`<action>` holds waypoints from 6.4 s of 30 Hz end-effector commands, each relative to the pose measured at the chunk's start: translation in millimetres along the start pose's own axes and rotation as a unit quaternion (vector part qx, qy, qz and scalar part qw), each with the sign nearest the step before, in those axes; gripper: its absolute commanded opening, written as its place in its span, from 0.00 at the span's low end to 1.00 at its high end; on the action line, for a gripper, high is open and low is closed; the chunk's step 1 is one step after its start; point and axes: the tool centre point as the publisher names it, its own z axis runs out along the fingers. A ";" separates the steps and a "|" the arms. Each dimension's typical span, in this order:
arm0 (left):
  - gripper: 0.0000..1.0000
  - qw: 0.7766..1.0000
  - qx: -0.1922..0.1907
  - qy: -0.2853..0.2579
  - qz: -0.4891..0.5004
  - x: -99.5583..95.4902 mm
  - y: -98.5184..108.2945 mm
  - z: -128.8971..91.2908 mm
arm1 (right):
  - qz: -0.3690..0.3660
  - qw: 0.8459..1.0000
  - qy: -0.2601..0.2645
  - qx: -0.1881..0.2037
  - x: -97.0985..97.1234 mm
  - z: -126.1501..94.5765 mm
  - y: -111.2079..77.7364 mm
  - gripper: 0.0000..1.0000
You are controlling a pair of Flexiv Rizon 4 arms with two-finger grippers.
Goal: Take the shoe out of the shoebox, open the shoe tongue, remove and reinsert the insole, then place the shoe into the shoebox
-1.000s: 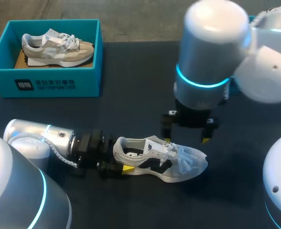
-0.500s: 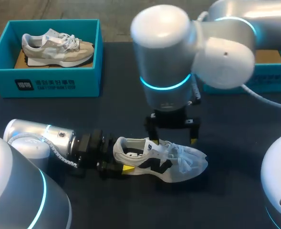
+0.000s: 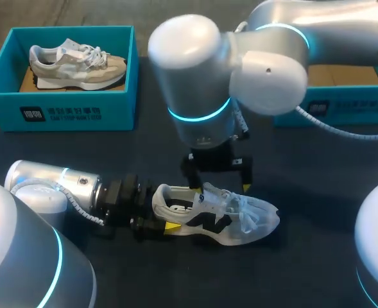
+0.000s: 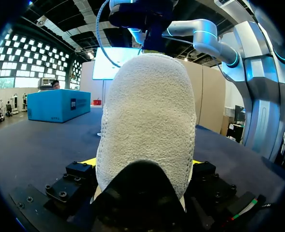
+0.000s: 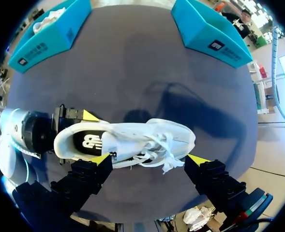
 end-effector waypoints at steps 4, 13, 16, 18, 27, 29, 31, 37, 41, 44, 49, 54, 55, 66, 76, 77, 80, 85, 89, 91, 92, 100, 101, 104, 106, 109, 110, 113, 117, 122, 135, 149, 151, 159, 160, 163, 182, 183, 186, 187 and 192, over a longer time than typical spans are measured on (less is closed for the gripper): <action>0.00 1.000 -0.001 0.000 0.000 0.3 -1.0 -0.5 | 0.055 0.993 -0.100 -0.013 22.9 4.8 -11.9 1.00; 0.00 1.000 -0.001 0.000 0.000 0.3 -1.0 -0.5 | 0.071 0.990 -0.118 -0.016 40.5 7.7 -11.8 1.00; 0.00 1.000 -0.001 0.000 0.000 0.3 -1.0 -0.5 | 0.070 0.990 -0.122 -0.015 43.3 14.0 -9.5 1.00; 0.00 1.000 -0.001 0.000 0.000 0.3 -1.0 -0.5 | 0.069 0.989 -0.130 -0.021 43.9 18.3 -8.4 1.00; 0.00 1.000 -0.001 0.000 0.000 0.3 -1.0 -0.5 | 0.091 0.987 -0.126 -0.034 36.9 36.2 -4.3 1.00; 0.00 1.000 -0.001 0.000 0.000 0.3 -1.0 -0.5 | 0.095 0.987 -0.124 -0.037 36.2 38.4 -3.1 1.00; 0.00 1.000 -0.001 0.000 0.000 0.3 -1.0 -0.5 | 0.098 0.986 -0.127 -0.037 36.7 39.7 -1.7 1.00; 0.00 1.000 -0.001 0.000 0.000 0.3 -1.0 -0.5 | 0.110 0.984 -0.131 -0.037 37.0 43.0 -0.1 1.00; 0.00 1.000 -0.001 0.000 0.000 0.3 -1.0 -0.5 | 0.121 0.984 -0.129 -0.038 34.4 45.6 -1.8 1.00; 0.00 1.000 -0.001 0.000 0.000 0.3 -1.0 -0.5 | 0.129 0.982 -0.130 -0.039 28.9 44.3 -3.9 1.00; 0.00 1.000 -0.001 0.000 0.000 0.3 -1.0 -0.5 | 0.143 0.980 -0.133 -0.039 18.7 42.6 -6.6 1.00; 0.00 1.000 -0.001 0.000 0.000 0.3 -1.0 -0.5 | 0.151 0.979 -0.128 -0.040 9.1 41.0 -6.5 1.00; 0.00 1.000 -0.001 0.000 0.000 0.3 -1.0 -0.5 | 0.152 0.979 -0.127 -0.040 7.0 40.9 -6.2 1.00; 0.00 1.000 -0.001 0.000 0.000 0.3 -1.0 -0.5 | 0.165 0.982 -0.090 -0.024 -19.3 39.0 -1.0 1.00; 0.00 1.000 -0.001 0.000 0.000 0.3 -1.0 -0.5 | 0.153 0.985 -0.079 -0.012 -26.7 31.8 1.7 1.00; 0.00 1.000 -0.001 0.000 0.000 0.3 -1.0 -0.5 | 0.150 0.986 -0.076 -0.010 -27.0 31.7 1.6 1.00; 0.00 1.000 -0.001 0.000 0.000 0.3 -1.0 -0.5 | 0.143 0.987 -0.069 -0.005 -25.4 32.3 1.2 1.00; 0.00 1.000 -0.001 0.000 0.000 0.3 -1.0 -0.5 | 0.128 0.990 -0.061 0.002 -17.0 35.3 2.2 1.00; 0.00 1.000 -0.001 0.000 0.000 0.3 -1.0 -0.5 | 0.124 0.991 -0.056 0.005 -13.2 34.1 0.0 0.50; 0.00 1.000 -0.001 0.000 0.000 0.3 -1.0 -0.5 | 0.121 0.991 -0.051 0.009 -12.1 33.5 -1.4 0.45; 0.00 1.000 -0.001 0.000 0.000 0.3 -1.0 -0.5 | 0.121 0.991 -0.051 0.010 -11.6 33.3 -1.7 0.45; 0.00 1.000 -0.001 0.000 0.000 0.3 -1.0 -0.5 | 0.118 0.992 -0.050 0.016 -9.3 29.4 -5.0 0.42; 0.00 1.000 -0.001 0.000 0.000 0.3 -1.0 -0.5 | 0.118 0.992 -0.050 0.016 -9.5 28.1 -5.5 0.42; 0.00 1.000 -0.001 0.000 0.000 0.3 -1.0 -0.5 | 0.116 0.992 -0.048 0.015 -11.2 26.6 -6.2 0.40; 0.00 1.000 -0.001 0.000 0.000 0.3 -1.0 -0.5 | 0.116 0.992 -0.044 0.019 -11.7 26.8 -6.4 0.38; 0.00 1.000 -0.001 0.000 0.000 0.3 -1.0 -0.5 | 0.111 0.993 -0.036 0.022 -11.7 27.1 -6.5 0.36; 0.00 1.000 -0.001 0.000 0.000 0.3 -1.0 -0.5 | 0.108 0.993 -0.033 0.022 -11.4 27.2 -6.4 0.36; 0.00 1.000 -0.001 0.000 0.000 0.3 -1.0 -0.5 | 0.103 0.994 -0.027 0.027 -9.3 26.8 -6.9 0.35; 0.00 1.000 -0.001 0.000 0.000 0.3 -1.0 -0.5 | 0.099 0.994 -0.021 0.030 -7.1 25.5 -8.1 0.27; 0.00 1.000 -0.001 0.000 0.000 0.3 -1.0 -0.5 | 0.097 0.995 -0.008 0.030 -10.8 25.7 -10.8 0.00; 0.00 1.000 -0.001 0.000 0.000 0.3 -1.0 -0.5 | 0.043 0.983 0.168 -0.060 -55.0 41.5 -23.1 0.00; 0.00 1.000 -0.001 0.000 0.000 0.3 -1.0 -0.5 | 0.023 0.956 0.272 -0.104 -87.0 61.4 -18.6 0.00; 0.00 1.000 -0.001 0.000 0.000 0.3 -1.0 -0.5 | 0.018 0.953 0.283 -0.106 -88.3 63.7 -16.4 0.00; 0.00 1.000 -0.001 0.000 0.000 0.3 -1.0 -0.5 | 0.000 0.945 0.313 -0.099 -93.1 71.4 -7.8 0.00; 0.00 1.000 -0.001 0.000 0.000 0.3 -1.0 -0.5 | -0.004 0.942 0.319 -0.100 -94.1 72.7 -6.6 0.00; 0.00 1.000 -0.001 0.000 0.000 0.3 -1.0 -0.5 | -0.016 0.937 0.334 -0.098 -96.6 76.7 -3.5 0.00; 0.00 1.000 -0.001 0.000 0.000 0.3 -1.0 -0.5 | -0.030 0.912 0.398 -0.098 -100.1 100.3 -2.6 0.22; 0.00 1.000 -0.001 0.000 0.000 0.3 -1.0 -0.5 | -0.033 0.914 0.394 -0.096 -99.7 97.2 -2.8 0.36; 0.00 1.000 -0.001 0.000 0.000 0.3 -1.0 -0.5 | -0.030 0.926 0.368 -0.085 -100.2 85.6 -3.0 1.00; 0.00 1.000 -0.001 0.000 0.000 0.3 -1.0 -0.5 | -0.030 0.929 0.359 -0.083 -100.4 80.9 -3.1 1.00; 0.00 1.000 -0.001 0.000 0.000 0.3 -1.0 -0.5 | -0.034 0.947 0.312 -0.074 -98.2 55.6 -3.2 1.00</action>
